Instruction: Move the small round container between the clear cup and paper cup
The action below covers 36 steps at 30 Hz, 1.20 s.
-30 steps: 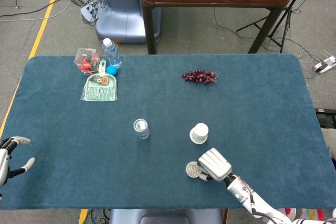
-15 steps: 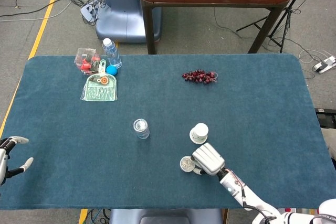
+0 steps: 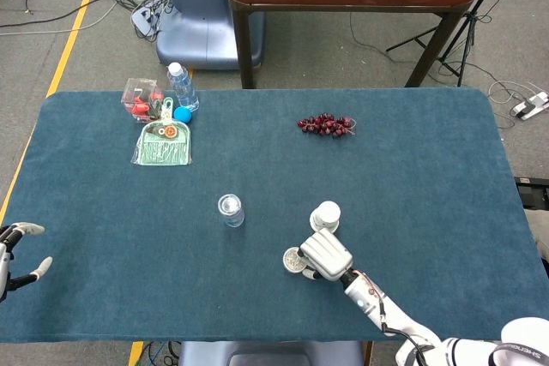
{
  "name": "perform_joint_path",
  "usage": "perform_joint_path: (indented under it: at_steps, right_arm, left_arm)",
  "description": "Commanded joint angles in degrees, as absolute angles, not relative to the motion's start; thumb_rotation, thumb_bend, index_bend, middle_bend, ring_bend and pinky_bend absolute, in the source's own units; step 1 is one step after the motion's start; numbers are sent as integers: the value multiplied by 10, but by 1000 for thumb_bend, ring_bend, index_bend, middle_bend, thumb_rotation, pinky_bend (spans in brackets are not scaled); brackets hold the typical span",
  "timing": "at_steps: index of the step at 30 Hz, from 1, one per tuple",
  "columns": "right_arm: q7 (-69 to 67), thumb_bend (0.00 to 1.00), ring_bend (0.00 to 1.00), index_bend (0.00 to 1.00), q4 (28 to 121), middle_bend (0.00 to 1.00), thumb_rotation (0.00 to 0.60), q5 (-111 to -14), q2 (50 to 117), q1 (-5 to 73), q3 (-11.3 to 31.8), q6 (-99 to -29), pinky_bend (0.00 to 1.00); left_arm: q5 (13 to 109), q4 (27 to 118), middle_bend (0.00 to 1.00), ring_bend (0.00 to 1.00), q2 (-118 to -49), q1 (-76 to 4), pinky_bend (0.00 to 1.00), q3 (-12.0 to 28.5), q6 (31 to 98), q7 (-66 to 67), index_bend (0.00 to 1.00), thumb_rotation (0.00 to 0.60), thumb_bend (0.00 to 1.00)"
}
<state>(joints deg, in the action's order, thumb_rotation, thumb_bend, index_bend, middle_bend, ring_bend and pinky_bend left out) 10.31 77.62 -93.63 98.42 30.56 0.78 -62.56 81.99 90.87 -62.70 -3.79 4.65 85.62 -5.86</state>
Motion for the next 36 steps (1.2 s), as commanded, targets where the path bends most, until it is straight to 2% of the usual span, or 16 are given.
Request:
perform_joint_path:
  at_steps: [1, 36]
  right_arm:
    - [102, 0, 1000, 1000, 767, 1000, 600, -935, 993, 311, 13, -626, 1000]
    - [66, 0, 1000, 1000, 606, 1000, 600, -906, 1110, 392, 77, -629, 1000]
  left_arm:
    - [820, 909, 349, 300, -626, -38, 550, 47, 856, -59, 376, 600, 242]
    - [817, 918, 350, 302, -619, -36, 550, 43, 849, -54, 376, 600, 243]
